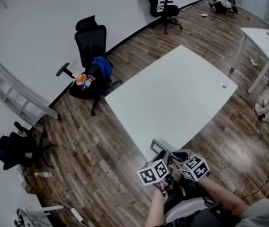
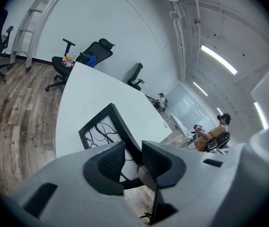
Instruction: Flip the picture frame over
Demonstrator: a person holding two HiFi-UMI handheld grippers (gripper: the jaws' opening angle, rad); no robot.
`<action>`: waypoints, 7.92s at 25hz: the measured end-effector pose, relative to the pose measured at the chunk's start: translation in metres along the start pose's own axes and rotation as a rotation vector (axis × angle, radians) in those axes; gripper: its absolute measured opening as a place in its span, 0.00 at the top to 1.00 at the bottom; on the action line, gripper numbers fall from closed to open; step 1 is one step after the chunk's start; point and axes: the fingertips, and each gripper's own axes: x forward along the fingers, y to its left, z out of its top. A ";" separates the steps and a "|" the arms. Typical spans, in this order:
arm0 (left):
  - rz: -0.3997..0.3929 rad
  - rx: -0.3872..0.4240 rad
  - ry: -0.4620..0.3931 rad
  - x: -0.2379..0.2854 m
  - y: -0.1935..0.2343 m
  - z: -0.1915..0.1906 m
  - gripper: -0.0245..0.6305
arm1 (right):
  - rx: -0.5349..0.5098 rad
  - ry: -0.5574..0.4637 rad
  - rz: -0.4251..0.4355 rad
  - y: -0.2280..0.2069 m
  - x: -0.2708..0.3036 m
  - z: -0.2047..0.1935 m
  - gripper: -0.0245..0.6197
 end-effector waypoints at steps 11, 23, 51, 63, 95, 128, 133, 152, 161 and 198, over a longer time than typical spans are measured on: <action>0.043 -0.016 0.021 -0.006 0.002 0.005 0.81 | -0.197 -0.019 -0.088 0.011 0.000 0.009 0.86; 0.054 -0.147 0.004 -0.013 0.013 0.006 0.81 | -0.521 -0.032 -0.169 0.024 0.010 0.004 0.86; 0.029 -0.265 -0.002 -0.019 0.029 0.008 0.84 | -0.290 -0.145 0.160 0.036 -0.009 0.018 0.78; 0.043 -0.245 0.000 -0.025 0.039 0.002 0.85 | -0.177 0.055 0.060 -0.045 0.028 -0.011 0.78; 0.165 -0.216 0.016 -0.021 0.089 -0.014 0.92 | -0.116 0.241 0.083 -0.058 0.085 -0.028 0.88; 0.210 -0.265 0.050 0.006 0.120 -0.032 0.92 | -0.077 0.220 0.006 -0.069 0.085 -0.029 0.88; 0.220 -0.237 0.055 0.005 0.118 -0.032 0.92 | -0.080 0.224 0.007 -0.071 0.085 -0.028 0.88; 0.214 -0.115 0.022 0.000 0.080 -0.016 0.92 | -0.118 0.170 0.029 -0.054 0.071 0.001 0.88; 0.228 -0.051 -0.065 -0.006 0.061 -0.005 0.92 | -0.158 0.098 0.071 -0.035 0.061 0.018 0.88; 0.418 0.248 -0.461 -0.065 0.018 0.038 0.96 | -0.162 -0.213 0.141 0.004 0.020 0.077 0.95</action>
